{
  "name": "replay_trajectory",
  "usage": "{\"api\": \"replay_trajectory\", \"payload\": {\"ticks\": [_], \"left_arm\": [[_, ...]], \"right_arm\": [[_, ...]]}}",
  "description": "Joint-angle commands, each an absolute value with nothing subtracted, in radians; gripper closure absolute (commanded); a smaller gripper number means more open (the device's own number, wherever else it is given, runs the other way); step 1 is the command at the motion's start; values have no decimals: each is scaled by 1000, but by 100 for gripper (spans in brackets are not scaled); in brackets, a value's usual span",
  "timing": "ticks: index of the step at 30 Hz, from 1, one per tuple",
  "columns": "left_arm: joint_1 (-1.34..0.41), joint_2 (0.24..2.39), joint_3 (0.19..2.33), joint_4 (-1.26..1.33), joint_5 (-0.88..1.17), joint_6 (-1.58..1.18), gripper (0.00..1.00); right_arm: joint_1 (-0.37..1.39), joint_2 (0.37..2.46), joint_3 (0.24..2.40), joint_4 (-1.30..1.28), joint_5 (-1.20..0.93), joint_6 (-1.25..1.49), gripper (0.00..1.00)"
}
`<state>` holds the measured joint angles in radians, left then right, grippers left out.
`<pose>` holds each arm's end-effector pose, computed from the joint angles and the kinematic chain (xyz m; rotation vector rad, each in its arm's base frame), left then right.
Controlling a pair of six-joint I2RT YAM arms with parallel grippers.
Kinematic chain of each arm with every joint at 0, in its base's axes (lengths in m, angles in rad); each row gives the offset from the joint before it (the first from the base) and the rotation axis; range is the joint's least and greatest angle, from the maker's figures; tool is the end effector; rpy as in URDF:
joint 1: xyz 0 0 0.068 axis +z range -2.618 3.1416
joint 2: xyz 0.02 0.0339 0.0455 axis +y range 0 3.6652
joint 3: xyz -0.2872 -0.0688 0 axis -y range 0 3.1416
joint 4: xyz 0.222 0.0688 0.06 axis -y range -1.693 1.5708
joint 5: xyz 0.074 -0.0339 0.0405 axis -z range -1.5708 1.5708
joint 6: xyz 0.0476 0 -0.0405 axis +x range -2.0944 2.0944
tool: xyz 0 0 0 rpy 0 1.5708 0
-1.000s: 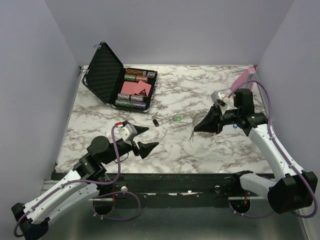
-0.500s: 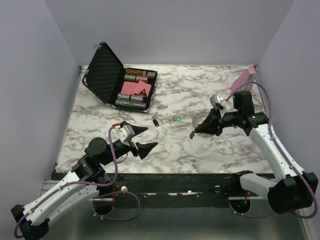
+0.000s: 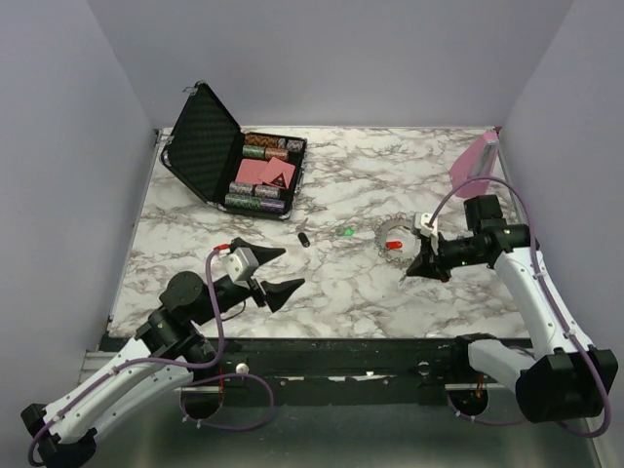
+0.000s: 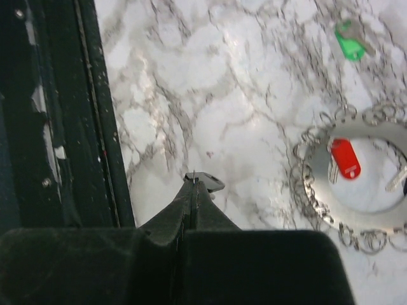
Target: Put the keys on the keyring
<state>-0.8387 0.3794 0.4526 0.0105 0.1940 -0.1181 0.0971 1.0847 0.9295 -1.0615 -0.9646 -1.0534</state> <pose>0.0537 -0.0735 0.3060 0.6995 1.3918 -0.9093 0.1450 0.0534 0.2975 -1.4074 1.7814 0.8646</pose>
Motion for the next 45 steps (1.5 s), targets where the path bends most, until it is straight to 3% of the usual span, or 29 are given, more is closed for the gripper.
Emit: {"api": "replay_trajectory", "payload": {"ticks": [1, 6, 10, 21, 29, 45], "left_arm": [[-834, 364, 453, 9, 190, -106, 15], [-836, 348, 457, 3, 190, -100, 15], [-836, 334, 462, 2, 186, -95, 15], [-836, 299, 488, -57, 175, -66, 15], [-836, 302, 485, -55, 173, -63, 15], [-836, 302, 479, -54, 164, -58, 15]], "right_arm": [[6, 1072, 896, -1178, -813, -1184, 99], [-217, 1126, 897, -1273, -732, -1363, 99], [-276, 1157, 890, -1273, -596, -1404, 99], [-270, 1273, 815, -1062, -456, -1244, 99], [-150, 1359, 805, -891, -400, -1063, 99], [-51, 1411, 831, -805, -449, -983, 99]]}}
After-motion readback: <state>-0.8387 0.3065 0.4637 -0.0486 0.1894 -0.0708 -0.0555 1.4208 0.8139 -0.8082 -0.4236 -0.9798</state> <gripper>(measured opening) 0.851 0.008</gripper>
